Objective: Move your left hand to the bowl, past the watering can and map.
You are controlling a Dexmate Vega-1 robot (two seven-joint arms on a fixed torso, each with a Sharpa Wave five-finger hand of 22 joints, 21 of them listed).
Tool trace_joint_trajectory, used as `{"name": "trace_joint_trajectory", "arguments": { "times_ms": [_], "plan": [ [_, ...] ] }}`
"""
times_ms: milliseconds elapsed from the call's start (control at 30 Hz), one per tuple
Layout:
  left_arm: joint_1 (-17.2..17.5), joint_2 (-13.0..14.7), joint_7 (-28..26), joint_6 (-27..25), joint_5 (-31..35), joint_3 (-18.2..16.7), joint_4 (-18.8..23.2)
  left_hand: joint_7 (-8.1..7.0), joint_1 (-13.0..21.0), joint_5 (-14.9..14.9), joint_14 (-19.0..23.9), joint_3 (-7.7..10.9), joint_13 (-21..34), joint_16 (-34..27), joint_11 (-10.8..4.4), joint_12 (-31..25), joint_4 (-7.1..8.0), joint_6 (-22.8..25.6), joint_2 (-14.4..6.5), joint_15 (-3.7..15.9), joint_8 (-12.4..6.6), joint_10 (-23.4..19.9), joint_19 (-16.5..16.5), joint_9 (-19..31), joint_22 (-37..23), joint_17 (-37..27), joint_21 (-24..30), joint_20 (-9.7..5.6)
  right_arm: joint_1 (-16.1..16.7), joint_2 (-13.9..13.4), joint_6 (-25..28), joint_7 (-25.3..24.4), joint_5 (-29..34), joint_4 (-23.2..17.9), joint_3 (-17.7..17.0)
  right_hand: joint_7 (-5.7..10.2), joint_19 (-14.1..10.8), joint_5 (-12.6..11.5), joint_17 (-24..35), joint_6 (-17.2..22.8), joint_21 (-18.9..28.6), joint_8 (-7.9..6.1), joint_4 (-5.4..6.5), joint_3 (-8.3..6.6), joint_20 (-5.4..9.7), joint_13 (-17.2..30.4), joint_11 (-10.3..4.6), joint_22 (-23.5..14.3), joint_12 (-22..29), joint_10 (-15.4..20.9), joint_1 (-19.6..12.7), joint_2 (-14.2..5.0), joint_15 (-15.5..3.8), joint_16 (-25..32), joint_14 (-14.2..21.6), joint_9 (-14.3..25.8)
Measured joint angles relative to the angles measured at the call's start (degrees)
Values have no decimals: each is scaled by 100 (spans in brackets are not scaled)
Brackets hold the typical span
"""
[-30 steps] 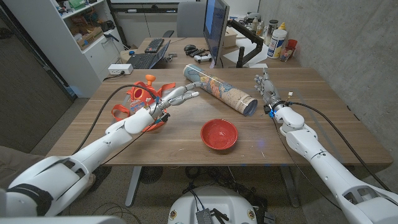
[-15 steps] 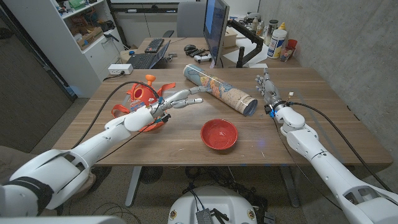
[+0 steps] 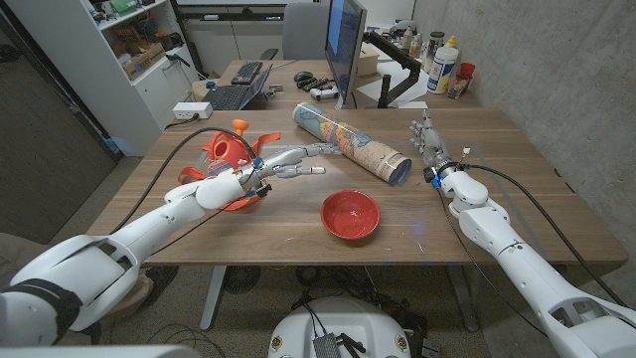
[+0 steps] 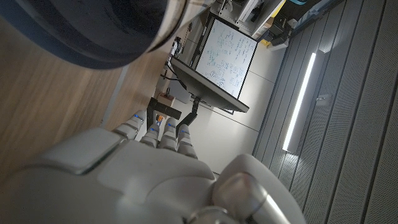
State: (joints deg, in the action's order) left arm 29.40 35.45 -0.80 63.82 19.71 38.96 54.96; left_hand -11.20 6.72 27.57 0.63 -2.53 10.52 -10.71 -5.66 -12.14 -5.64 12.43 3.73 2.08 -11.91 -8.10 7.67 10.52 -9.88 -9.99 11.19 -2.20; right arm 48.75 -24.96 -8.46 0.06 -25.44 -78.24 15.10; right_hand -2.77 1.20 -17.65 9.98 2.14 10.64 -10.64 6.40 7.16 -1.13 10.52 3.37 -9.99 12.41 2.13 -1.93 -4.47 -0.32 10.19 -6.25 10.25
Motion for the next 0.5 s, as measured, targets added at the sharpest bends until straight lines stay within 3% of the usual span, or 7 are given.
{"name": "trace_joint_trajectory", "arguments": {
  "times_ms": [433, 500],
  "plan": [
    [-132, 24, -118, 214, 210, 36, -210, -7, 208, 91, 35, 80, 0, 0, 3, 0, -79, 7, -59, -35, 0, -36, 9, 0, 0, 0, 0, 9, -42, 9, 35, 35, 0, 37, 4, 0, 0, 0, 0, 0, 0, 0, 0, 0, 0, 0, 31, 0, 0, -31, 0, 0, 0, 0, 0, 0],
    [-160, 29, -286, 383, 523, 42, -234, -7, 217, 106, 35, 85, 0, 0, 3, 0, -84, 7, -68, -35, 0, -36, 9, 0, 0, 0, 0, 8, -58, 17, 38, 37, 0, 49, 7, 0, 0, 0, 0, 0, 0, 0, 0, 0, 0, 0, 31, 0, 0, -31, 0, 0, 0, 0, 0, 0]
  ]
}}
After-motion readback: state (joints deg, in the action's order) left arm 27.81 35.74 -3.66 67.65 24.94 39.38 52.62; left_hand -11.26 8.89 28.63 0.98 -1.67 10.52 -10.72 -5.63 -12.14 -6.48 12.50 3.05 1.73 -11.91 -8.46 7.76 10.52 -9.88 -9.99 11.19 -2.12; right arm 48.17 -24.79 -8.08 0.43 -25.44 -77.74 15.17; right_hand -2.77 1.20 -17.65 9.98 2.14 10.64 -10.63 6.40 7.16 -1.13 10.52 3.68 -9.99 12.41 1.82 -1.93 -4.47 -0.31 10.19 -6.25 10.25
